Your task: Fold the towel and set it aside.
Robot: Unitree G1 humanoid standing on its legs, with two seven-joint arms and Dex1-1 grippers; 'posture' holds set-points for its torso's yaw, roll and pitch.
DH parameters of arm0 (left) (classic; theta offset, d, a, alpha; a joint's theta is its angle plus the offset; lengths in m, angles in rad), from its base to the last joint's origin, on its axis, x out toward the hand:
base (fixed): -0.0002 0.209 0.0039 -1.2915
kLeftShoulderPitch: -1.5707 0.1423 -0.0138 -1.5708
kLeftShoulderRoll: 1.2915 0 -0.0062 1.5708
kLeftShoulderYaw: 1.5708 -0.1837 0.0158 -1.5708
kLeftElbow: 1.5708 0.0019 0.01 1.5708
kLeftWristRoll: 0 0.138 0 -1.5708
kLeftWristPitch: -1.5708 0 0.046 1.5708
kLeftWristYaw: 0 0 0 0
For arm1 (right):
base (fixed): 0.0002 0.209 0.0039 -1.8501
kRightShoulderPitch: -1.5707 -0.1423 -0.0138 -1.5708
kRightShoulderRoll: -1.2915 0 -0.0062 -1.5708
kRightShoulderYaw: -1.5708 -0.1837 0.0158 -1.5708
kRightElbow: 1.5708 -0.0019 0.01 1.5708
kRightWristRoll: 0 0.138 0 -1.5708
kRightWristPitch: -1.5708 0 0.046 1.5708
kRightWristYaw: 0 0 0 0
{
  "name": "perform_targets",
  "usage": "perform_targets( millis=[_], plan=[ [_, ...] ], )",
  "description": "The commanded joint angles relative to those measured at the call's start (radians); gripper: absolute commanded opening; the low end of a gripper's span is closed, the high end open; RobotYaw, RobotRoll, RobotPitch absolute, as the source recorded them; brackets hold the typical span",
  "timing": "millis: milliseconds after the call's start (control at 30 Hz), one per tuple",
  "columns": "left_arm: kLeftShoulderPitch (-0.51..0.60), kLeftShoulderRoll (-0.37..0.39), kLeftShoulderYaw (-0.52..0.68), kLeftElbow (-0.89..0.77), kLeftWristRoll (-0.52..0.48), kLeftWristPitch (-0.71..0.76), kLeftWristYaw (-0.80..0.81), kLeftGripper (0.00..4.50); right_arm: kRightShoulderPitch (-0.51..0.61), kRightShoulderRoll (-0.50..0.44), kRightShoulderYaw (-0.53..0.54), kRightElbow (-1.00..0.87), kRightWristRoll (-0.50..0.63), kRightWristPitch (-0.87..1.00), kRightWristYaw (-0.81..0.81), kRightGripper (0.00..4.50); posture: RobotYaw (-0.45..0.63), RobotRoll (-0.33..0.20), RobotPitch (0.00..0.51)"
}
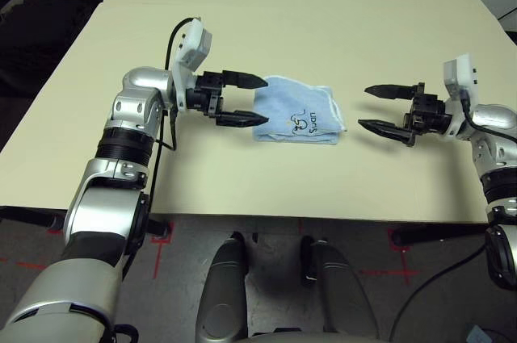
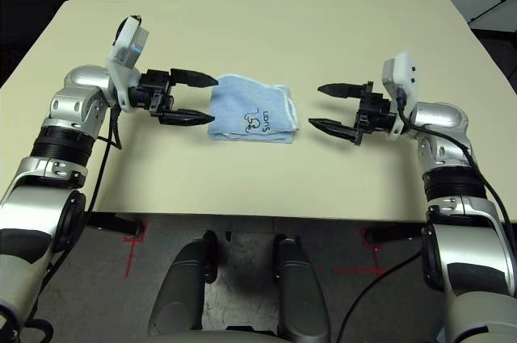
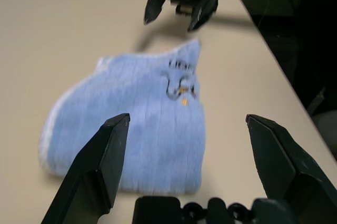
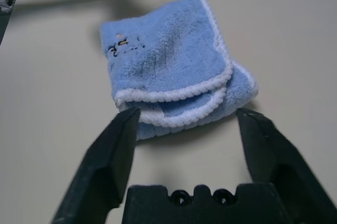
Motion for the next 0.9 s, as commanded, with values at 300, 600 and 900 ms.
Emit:
perform_targets(
  millis=[300,600,900],
  plan=[
    [-0.03,-0.012,0.032,0.11,0.011,-0.115,-0.013,4.5,-0.011,0.017,0.007,0.002,-0.007,-0.016,0.03,0.04,0.0,0.0,0.2],
    [-0.025,-0.016,0.036,0.148,0.008,-0.167,-0.013,3.89,-0.005,0.022,0.004,-0.027,0.0,-0.006,0.039,0.0,0.0,0.0,0.194],
    [-0.01,-0.003,-0.013,0.114,-0.073,-0.158,-0.013,0.61,-0.006,0.041,0.009,-0.091,0.02,0.032,0.048,0.0,-0.01,0.0,0.191]
  ],
)
